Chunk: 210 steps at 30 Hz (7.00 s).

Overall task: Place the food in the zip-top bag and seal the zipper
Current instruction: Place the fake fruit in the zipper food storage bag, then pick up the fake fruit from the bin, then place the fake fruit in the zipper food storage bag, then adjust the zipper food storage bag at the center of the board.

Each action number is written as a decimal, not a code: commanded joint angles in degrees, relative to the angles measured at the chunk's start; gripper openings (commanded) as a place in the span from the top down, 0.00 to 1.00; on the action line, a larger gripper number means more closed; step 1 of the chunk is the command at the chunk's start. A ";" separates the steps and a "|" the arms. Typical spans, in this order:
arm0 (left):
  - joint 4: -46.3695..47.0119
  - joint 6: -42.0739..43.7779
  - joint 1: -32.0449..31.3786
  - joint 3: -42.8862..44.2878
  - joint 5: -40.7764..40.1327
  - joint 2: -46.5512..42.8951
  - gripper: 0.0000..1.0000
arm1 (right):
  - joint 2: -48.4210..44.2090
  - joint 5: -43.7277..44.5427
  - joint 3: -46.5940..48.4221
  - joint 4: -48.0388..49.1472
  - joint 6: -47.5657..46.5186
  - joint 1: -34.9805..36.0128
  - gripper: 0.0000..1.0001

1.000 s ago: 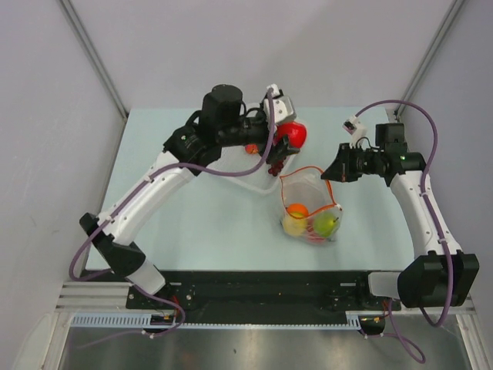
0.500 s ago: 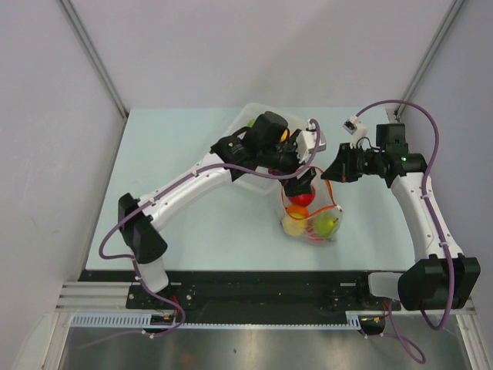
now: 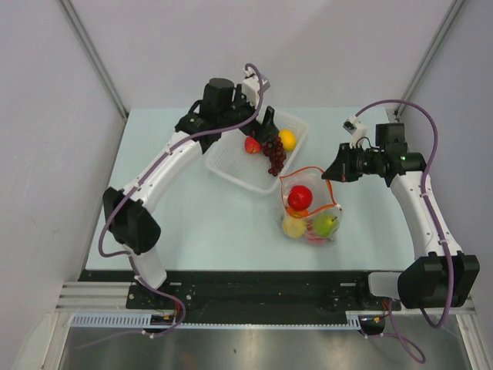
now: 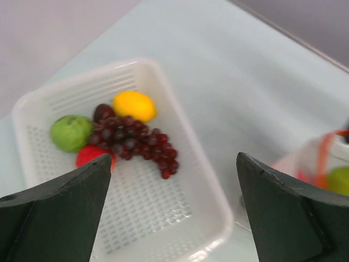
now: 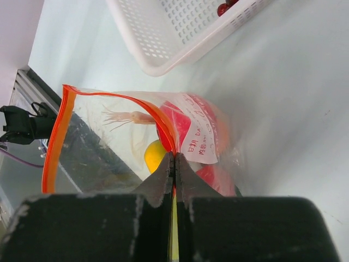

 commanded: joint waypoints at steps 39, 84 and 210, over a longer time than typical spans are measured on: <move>7.38 5.20 6.19 15.35 -3.37 33.32 0.04 | 1.36 1.76 0.76 -1.73 -3.41 -1.41 1.00; -10.12 12.76 4.52 17.83 -1.61 18.48 1.00 | 0.40 1.41 0.76 0.03 -1.66 -0.27 1.00; 4.38 7.13 -12.63 -45.62 7.35 -29.78 1.00 | -17.25 -2.98 -5.90 8.56 -20.55 14.26 0.17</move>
